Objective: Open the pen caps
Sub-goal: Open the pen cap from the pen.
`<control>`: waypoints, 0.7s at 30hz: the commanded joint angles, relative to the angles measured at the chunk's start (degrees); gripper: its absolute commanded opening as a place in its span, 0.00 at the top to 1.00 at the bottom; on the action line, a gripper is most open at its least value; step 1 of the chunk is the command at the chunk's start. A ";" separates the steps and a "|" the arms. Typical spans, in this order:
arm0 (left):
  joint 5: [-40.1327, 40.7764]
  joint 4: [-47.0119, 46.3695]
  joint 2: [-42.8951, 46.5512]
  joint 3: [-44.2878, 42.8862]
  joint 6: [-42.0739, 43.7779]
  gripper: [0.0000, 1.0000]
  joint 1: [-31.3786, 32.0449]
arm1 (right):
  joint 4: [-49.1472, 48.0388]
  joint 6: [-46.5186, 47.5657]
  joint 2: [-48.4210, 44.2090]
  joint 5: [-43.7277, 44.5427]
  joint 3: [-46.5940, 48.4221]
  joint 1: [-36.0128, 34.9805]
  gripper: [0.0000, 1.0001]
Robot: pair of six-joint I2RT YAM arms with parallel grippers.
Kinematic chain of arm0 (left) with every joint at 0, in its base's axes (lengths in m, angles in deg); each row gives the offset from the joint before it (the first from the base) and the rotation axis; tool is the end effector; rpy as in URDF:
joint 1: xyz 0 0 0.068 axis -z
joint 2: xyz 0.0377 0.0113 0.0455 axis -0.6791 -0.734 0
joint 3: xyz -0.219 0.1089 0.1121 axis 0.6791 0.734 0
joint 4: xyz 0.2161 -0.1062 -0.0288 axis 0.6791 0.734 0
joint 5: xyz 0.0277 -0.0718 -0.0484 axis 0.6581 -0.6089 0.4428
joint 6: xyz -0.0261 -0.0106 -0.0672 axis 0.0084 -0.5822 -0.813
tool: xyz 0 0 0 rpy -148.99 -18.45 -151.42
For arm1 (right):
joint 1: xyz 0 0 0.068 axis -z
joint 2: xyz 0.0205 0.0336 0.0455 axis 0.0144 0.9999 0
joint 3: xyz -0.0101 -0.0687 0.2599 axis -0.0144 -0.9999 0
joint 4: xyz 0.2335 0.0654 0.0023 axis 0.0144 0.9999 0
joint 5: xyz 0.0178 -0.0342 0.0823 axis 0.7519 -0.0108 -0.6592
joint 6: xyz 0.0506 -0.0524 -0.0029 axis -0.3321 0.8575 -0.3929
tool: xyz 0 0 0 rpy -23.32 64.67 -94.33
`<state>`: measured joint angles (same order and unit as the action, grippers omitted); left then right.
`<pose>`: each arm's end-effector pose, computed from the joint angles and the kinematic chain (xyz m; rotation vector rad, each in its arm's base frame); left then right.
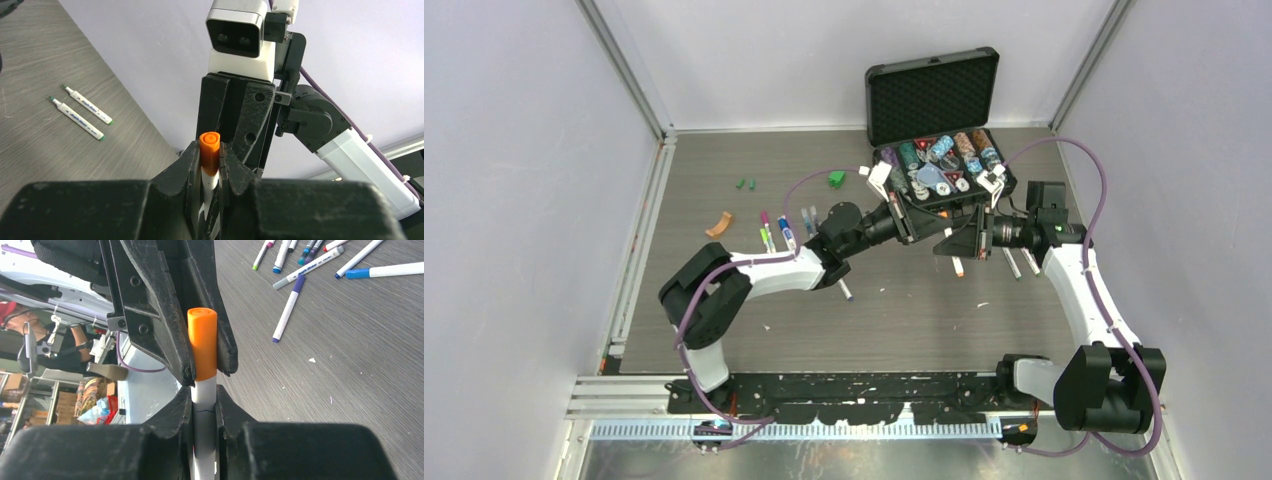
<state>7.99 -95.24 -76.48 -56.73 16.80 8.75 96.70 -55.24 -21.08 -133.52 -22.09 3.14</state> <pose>0.2418 -0.3325 0.2898 0.0969 1.6640 -1.8479 0.2129 0.0438 0.2833 -0.4919 1.9966 1.4933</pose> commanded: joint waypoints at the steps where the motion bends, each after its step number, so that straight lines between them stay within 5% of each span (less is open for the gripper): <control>1: 0.27 -4.49 0.33 -0.24 -0.11 0.84 0.24 | -2.36 -0.79 -0.31 -0.72 0.15 0.07 1.00; 6: -0.15 -3.91 -0.34 -1.43 -1.93 0.65 0.24 | -2.36 -0.60 -0.65 -0.91 0.07 0.01 1.00; 21: 0.70 -3.96 -0.71 -2.29 -2.00 0.66 0.01 | -2.25 -0.08 -0.73 -1.26 -0.36 0.07 1.00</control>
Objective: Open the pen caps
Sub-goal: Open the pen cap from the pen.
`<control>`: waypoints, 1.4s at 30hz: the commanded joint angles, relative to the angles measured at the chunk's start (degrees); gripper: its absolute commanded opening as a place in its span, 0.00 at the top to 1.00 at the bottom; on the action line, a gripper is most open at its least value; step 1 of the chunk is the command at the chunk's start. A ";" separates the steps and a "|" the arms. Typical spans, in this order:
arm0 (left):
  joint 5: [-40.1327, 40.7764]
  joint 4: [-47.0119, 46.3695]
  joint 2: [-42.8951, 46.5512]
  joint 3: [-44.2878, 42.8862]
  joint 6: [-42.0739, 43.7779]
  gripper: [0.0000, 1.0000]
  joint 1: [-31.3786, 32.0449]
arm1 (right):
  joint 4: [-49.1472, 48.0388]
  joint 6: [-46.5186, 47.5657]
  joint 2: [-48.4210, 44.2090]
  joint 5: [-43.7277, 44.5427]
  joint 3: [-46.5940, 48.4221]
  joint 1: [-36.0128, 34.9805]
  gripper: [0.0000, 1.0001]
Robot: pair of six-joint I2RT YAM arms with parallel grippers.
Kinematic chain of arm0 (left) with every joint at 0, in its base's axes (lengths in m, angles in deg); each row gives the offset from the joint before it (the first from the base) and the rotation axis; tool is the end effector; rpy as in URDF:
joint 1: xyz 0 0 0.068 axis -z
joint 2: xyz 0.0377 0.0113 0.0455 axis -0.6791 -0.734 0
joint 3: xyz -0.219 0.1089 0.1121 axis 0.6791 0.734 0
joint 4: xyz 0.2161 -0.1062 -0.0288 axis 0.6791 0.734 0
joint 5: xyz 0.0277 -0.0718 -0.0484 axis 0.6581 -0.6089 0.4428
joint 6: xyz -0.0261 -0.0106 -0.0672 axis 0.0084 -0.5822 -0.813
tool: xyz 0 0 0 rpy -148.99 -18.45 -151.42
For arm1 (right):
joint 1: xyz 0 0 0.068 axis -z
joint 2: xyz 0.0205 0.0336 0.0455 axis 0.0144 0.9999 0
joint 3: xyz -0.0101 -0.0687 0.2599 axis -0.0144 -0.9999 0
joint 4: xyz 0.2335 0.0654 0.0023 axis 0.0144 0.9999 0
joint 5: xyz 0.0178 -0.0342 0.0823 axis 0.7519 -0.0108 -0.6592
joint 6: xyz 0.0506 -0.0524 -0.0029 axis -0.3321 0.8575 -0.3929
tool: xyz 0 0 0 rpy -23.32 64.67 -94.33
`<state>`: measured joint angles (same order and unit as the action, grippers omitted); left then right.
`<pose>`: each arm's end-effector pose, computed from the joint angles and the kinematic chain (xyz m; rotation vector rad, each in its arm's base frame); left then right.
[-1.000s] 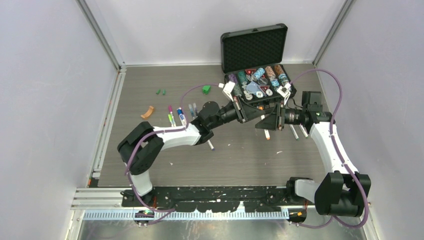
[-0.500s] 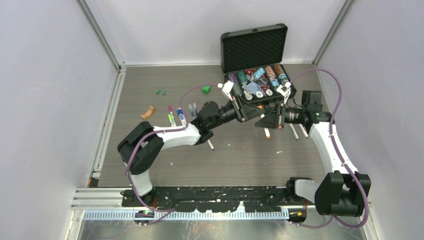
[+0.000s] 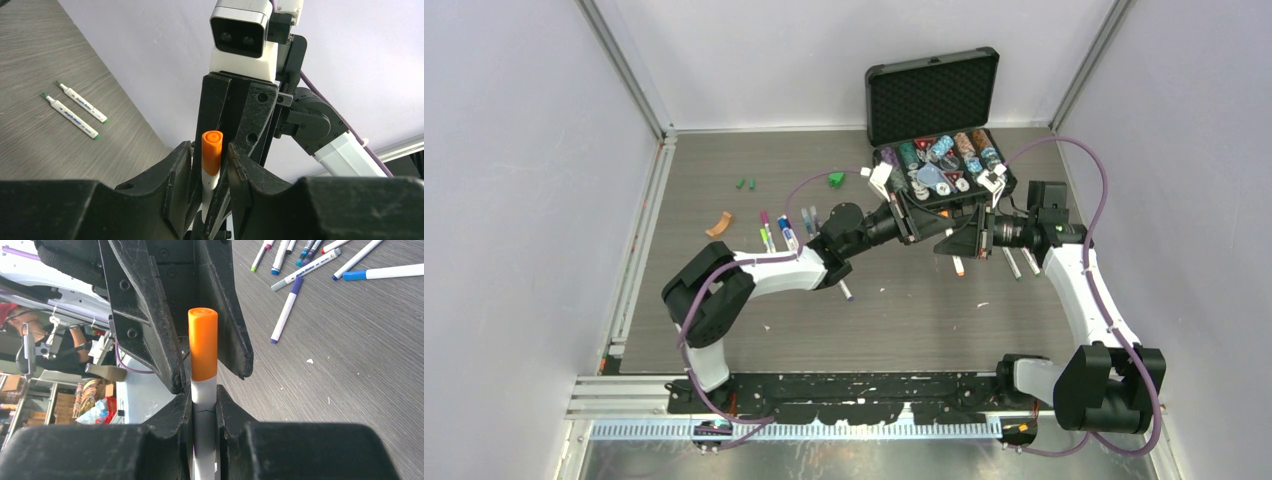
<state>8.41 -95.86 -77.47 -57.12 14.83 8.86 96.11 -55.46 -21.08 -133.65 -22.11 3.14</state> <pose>0.2436 -0.3354 0.2867 0.0629 1.6735 -1.8707 0.2135 0.0438 0.2840 -0.4961 1.9901 1.4922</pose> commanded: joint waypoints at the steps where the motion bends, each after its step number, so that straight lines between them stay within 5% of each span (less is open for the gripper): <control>1: 0.28 -3.40 0.35 -1.83 -0.02 0.66 -0.19 | -1.64 0.13 -0.73 -1.08 -0.35 0.08 1.00; 17: 0.11 -3.53 0.25 -2.53 -0.13 0.75 -0.56 | -1.24 0.37 -0.65 -0.67 -0.44 0.08 1.00; 21: -0.52 -4.01 -0.04 -2.85 -0.15 0.99 -0.79 | -0.67 0.30 -0.56 -0.59 -0.31 0.03 1.00; 25: 0.41 -4.30 0.65 -2.23 -0.02 1.00 -1.62 | 1.08 3.34 -0.39 -0.36 -0.02 -0.04 1.00; 35: 1.02 -5.58 1.49 -8.48 -6.68 1.00 -19.22 | 10.67 13.29 0.93 4.41 1.85 -3.97 1.00; 42: 0.72 -2.94 4.81 -9.91 -5.41 1.00 -24.02 | 12.13 14.77 1.61 5.52 2.59 -3.97 1.00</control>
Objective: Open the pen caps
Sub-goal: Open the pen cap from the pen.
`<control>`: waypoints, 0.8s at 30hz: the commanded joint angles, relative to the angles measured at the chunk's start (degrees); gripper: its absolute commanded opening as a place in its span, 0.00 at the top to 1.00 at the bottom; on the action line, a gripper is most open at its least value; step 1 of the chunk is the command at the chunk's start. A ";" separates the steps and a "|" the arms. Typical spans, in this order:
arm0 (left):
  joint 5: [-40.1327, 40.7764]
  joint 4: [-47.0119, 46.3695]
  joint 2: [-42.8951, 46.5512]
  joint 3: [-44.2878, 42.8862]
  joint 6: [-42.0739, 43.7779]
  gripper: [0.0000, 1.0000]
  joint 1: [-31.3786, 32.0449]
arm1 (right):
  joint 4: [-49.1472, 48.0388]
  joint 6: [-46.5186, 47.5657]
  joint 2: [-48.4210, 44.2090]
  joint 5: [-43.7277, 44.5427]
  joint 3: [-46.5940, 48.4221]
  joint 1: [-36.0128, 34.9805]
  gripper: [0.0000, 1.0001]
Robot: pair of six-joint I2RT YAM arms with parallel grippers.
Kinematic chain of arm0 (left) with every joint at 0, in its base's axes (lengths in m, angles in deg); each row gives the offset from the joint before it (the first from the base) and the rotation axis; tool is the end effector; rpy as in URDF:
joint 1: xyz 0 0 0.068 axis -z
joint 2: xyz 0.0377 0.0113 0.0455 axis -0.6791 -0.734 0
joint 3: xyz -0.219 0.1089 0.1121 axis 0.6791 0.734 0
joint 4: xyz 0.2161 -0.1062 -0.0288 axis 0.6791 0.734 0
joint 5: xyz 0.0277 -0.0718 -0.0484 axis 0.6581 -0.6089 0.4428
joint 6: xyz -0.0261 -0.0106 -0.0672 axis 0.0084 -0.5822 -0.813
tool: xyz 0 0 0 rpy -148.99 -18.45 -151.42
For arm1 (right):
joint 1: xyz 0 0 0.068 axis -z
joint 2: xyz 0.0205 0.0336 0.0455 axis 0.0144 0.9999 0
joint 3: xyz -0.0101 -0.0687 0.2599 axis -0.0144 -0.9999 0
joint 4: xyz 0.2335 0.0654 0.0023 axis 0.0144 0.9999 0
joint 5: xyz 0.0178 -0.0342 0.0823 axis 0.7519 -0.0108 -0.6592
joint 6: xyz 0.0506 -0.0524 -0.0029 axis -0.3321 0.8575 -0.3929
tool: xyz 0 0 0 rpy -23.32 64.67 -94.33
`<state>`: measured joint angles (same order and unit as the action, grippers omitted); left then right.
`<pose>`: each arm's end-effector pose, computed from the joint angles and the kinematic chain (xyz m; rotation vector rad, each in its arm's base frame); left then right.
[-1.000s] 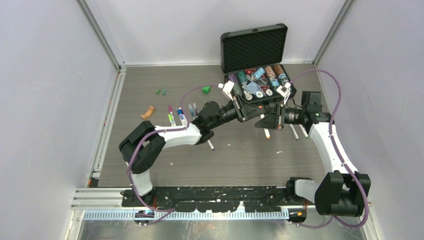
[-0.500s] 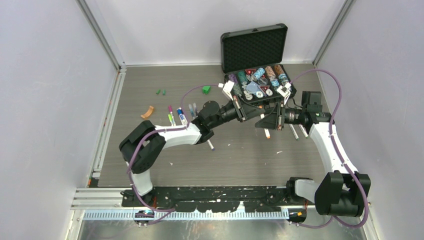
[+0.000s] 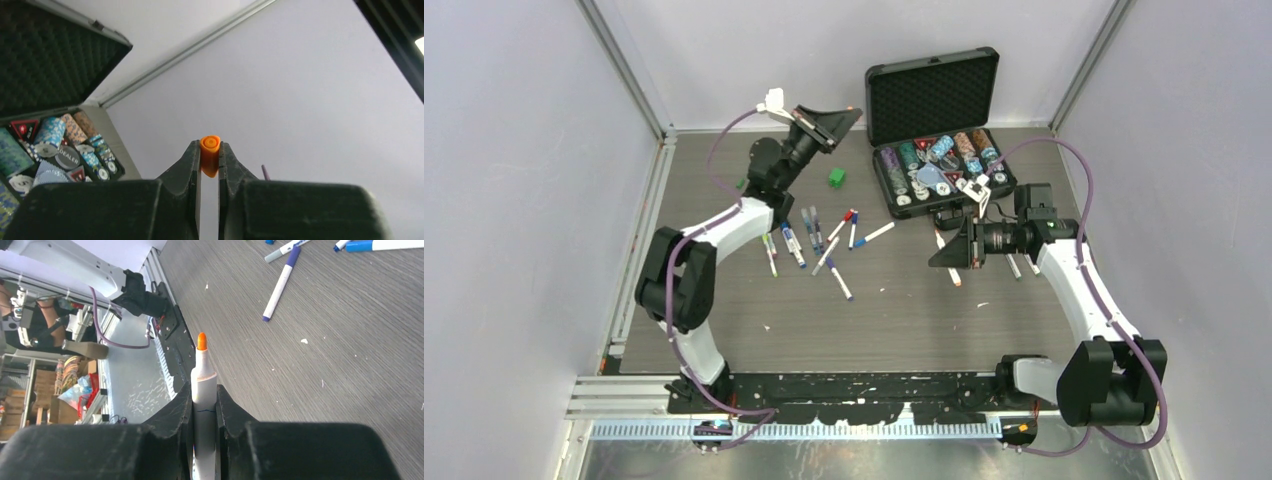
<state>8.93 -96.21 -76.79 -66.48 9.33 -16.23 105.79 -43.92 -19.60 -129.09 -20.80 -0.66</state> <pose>0.3681 -0.2025 0.3479 -0.2747 1.3551 -1.6609 0.2065 0.0564 0.2727 -0.6203 2.0602 1.4282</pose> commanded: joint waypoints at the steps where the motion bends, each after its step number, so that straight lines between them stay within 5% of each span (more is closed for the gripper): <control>1: -0.64 -2.07 4.85 -0.03 0.52 1.00 0.91 | 2.89 3.70 -0.16 2.37 1.70 -0.16 1.00; 8: -8.70 10.60 14.22 11.39 7.58 1.00 -0.09 | 3.00 6.74 -4.79 16.86 2.55 0.64 1.00; 12: -12.51 31.00 22.07 15.16 17.50 1.00 -1.93 | 2.70 7.02 -7.02 18.19 2.47 4.08 1.00; 18: -12.66 67.56 26.09 11.78 38.41 1.00 -9.45 | 2.91 6.90 -7.62 17.77 2.64 8.35 1.00; 24: -6.62 87.58 19.03 2.46 49.70 1.00 -17.13 | 2.59 7.52 -8.43 23.52 2.64 9.92 1.00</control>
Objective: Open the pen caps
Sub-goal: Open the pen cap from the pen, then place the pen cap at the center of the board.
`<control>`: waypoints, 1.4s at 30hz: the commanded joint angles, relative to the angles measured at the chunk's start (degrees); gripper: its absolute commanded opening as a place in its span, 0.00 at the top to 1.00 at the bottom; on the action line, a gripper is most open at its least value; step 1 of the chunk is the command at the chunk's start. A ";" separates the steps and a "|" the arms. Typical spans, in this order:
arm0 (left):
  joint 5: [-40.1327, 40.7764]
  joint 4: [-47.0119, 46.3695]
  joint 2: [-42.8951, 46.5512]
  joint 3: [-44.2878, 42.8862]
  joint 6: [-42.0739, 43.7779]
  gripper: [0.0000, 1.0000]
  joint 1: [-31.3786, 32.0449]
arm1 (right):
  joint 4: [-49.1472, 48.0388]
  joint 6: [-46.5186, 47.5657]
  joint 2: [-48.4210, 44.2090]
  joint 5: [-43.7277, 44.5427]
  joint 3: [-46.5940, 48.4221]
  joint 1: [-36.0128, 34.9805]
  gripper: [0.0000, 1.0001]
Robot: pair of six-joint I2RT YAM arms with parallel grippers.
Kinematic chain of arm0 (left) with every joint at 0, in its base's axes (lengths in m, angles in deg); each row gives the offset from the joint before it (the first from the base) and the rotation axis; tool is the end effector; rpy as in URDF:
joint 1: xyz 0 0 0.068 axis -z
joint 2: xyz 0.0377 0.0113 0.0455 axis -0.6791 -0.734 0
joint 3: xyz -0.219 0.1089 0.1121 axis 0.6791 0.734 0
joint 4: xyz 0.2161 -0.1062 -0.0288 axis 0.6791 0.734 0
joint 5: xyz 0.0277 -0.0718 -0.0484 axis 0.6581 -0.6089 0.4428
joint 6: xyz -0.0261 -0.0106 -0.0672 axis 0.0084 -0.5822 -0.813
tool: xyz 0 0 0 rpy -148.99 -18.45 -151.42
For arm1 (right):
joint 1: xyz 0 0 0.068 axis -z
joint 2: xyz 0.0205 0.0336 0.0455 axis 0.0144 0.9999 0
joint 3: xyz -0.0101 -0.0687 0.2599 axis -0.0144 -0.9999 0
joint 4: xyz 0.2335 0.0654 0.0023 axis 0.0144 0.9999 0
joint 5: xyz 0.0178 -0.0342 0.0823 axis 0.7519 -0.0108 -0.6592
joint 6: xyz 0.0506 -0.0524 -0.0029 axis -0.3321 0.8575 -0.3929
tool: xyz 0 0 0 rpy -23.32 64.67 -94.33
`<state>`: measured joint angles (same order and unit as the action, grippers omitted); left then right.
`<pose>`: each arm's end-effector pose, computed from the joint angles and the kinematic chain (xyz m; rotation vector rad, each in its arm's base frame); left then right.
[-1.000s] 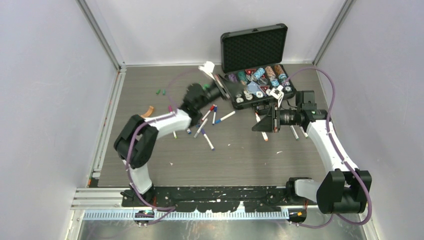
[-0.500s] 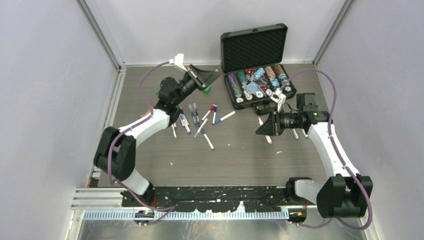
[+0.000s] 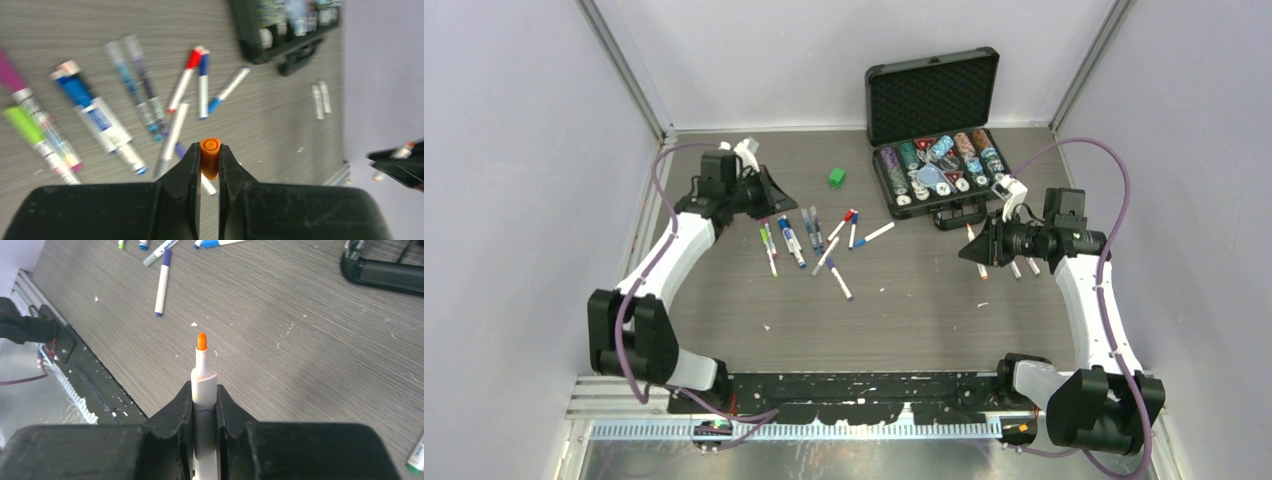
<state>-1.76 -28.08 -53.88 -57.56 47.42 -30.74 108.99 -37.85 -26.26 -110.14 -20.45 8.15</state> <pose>0.3005 -0.0918 0.2875 -0.1544 2.2152 -0.9664 0.1979 0.0167 0.2776 -0.4959 2.1791 0.8821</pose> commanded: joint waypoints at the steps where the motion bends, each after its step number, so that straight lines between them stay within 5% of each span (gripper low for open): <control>1: 6.08 21.99 -5.61 -8.46 12.48 1.00 -2.81 | -0.66 1.50 -1.95 5.55 2.29 1.69 1.00; 26: 34.64 39.43 -53.41 -56.71 21.32 0.96 -3.07 | -0.58 1.90 -3.83 7.05 2.03 4.30 1.00; 42: 37.30 40.89 -62.35 -69.72 24.04 0.87 -4.90 | 0.09 3.05 -3.65 7.22 1.94 4.40 1.00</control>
<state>34.66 11.57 -114.73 -123.06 69.81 -34.57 109.09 -36.10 -28.89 -102.68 -20.45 12.23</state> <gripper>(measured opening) 0.118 0.205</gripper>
